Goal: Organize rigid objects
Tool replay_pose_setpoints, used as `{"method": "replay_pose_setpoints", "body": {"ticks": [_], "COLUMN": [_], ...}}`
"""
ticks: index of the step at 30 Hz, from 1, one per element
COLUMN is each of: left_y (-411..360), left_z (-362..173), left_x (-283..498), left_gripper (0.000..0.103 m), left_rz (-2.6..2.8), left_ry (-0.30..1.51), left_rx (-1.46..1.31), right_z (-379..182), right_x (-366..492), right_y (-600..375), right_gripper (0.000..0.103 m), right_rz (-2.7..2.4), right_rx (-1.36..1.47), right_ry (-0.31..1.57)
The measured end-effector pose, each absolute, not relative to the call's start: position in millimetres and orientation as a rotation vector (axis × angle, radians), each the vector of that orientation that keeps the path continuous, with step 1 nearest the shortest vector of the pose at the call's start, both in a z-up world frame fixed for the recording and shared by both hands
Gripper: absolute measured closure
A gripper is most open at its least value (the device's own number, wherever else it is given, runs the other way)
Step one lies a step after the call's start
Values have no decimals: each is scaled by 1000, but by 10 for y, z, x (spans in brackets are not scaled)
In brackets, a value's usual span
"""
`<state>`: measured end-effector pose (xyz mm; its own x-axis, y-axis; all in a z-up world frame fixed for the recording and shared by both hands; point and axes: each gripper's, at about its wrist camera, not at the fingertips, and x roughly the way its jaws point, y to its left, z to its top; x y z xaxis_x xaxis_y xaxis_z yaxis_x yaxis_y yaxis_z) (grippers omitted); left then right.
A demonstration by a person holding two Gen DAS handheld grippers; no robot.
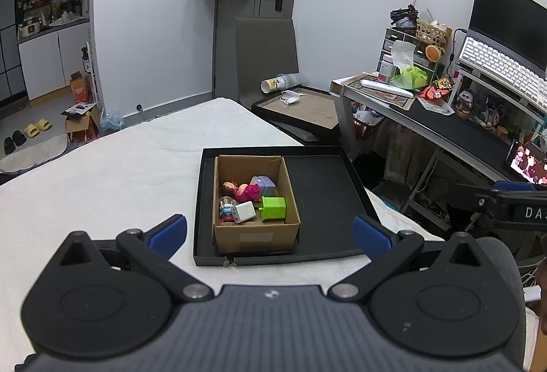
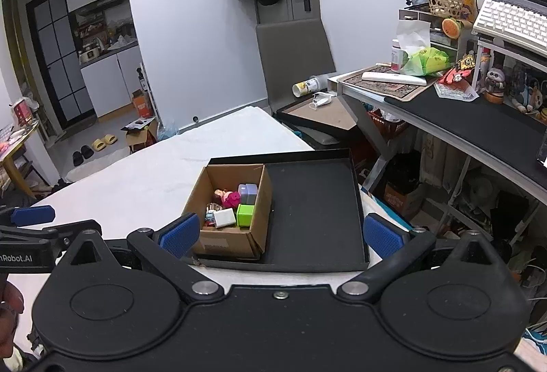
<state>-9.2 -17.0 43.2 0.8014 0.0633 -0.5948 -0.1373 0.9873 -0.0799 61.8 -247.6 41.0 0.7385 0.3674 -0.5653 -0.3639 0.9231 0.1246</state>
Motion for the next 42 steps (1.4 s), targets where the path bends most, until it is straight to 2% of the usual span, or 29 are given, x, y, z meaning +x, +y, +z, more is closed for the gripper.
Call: {"method": "replay_pose_setpoints", "body": {"ticks": [42], "left_y": [-157], "left_z": [409], "left_x": [-42], "left_gripper": [1], "left_rz": [106], "left_ry": [650], "left_rx": [-128], "right_z": [295], "right_x": [677], "right_y": [-2444], "right_gripper": [0], "right_rz": [400], "right_rx": [-7], "right_ry": [655]}}
